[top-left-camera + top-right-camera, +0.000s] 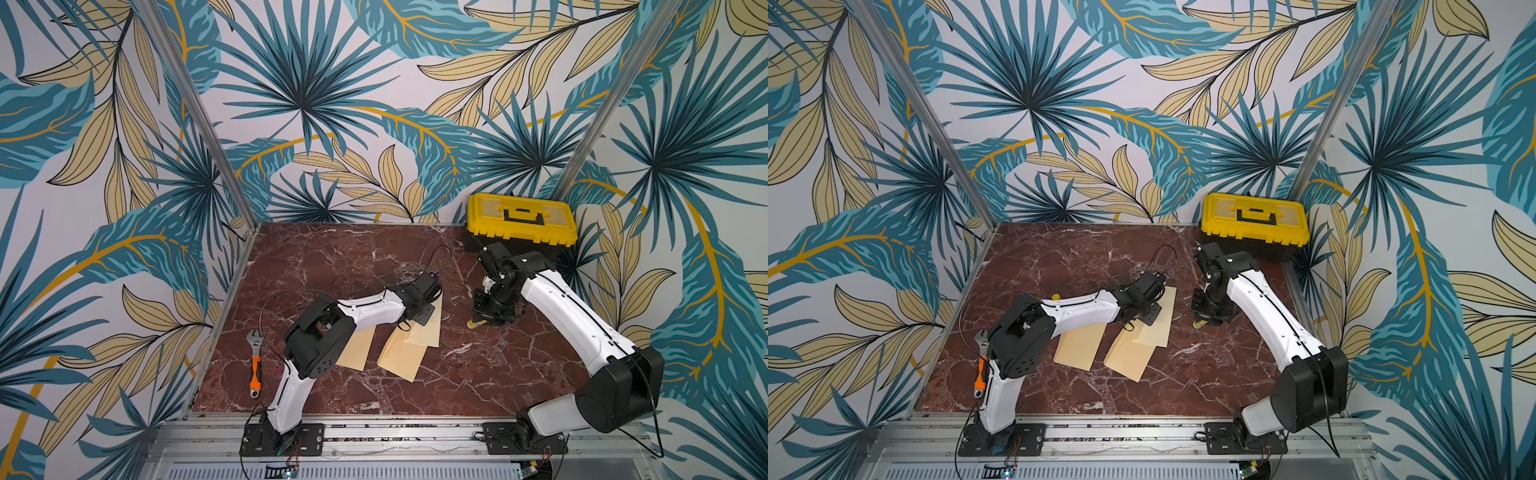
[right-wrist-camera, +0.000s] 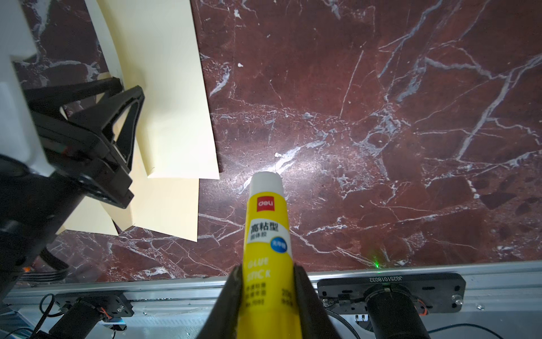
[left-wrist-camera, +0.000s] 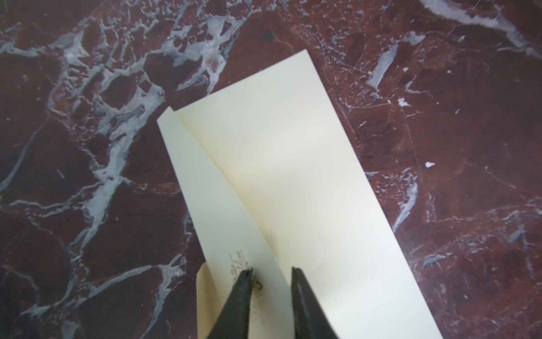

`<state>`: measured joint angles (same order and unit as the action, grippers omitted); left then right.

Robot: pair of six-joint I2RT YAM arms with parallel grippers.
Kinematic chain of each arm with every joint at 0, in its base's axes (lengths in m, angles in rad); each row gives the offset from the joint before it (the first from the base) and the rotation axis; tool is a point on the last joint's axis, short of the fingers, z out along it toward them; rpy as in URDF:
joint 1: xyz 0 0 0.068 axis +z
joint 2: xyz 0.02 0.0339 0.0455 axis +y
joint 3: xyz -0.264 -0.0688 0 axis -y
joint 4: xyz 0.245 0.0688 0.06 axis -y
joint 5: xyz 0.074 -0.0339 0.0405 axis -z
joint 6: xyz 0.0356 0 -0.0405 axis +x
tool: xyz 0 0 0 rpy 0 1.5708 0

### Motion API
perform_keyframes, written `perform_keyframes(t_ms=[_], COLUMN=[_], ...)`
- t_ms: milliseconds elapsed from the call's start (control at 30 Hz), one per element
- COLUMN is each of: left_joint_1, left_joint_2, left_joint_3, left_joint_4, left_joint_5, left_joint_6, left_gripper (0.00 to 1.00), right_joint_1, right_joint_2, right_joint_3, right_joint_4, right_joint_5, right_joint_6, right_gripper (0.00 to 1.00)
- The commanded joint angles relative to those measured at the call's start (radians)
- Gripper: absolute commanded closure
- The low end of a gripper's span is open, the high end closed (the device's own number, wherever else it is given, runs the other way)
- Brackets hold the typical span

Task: Seal the envelope with a glue stick
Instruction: Apply the envelope at the center of the board.

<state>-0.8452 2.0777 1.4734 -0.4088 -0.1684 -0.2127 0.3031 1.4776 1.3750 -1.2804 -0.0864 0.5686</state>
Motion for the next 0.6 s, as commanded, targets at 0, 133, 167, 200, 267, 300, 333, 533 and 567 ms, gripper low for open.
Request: perform_keyframes(t_ms=[0,133,167,200,267,300,333,533,567], left_joint_1=[0.003,0.004,0.004,0.004,0.005,0.004,0.004,0.007,0.009], left_joint_2=[-0.021,-0.053,-0.06,-0.064,-0.067,-0.068,-0.069,-0.066,-0.064], left_joint_3=[-0.007,0.007,0.012,0.017,0.027,0.026,0.028,0.017,0.008], left_joint_4=[0.011,-0.005,-0.012,-0.017,-0.021,-0.018,-0.012,0.041,0.06], left_joint_5=[-0.005,0.023,0.032,0.041,0.066,0.083,0.101,0.237,0.262], left_joint_6=[0.018,0.013,0.008,0.004,-0.01,-0.018,-0.03,-0.097,-0.109], left_gripper=[0.86,0.95,0.96,0.96,0.97,0.97,0.98,0.98,0.98], right_joint_1=[0.007,0.007,0.007,0.007,0.007,0.007,0.008,0.007,0.008], right_joint_2=[0.006,0.006,0.006,0.007,0.006,0.007,0.007,0.005,0.005], right_joint_3=[0.022,0.028,0.029,0.029,0.029,0.029,0.029,0.019,0.017], right_joint_4=[-0.021,-0.023,-0.023,-0.023,-0.022,-0.022,-0.02,-0.016,-0.013], right_joint_5=[0.013,0.014,0.014,0.014,0.013,0.01,0.008,0.004,0.0], right_joint_6=[0.002,-0.001,-0.002,0.0,0.0,0.001,0.0,0.005,0.005], right_gripper=[1.0,1.0,1.0,1.0,1.0,1.0,1.0,1.0,1.0])
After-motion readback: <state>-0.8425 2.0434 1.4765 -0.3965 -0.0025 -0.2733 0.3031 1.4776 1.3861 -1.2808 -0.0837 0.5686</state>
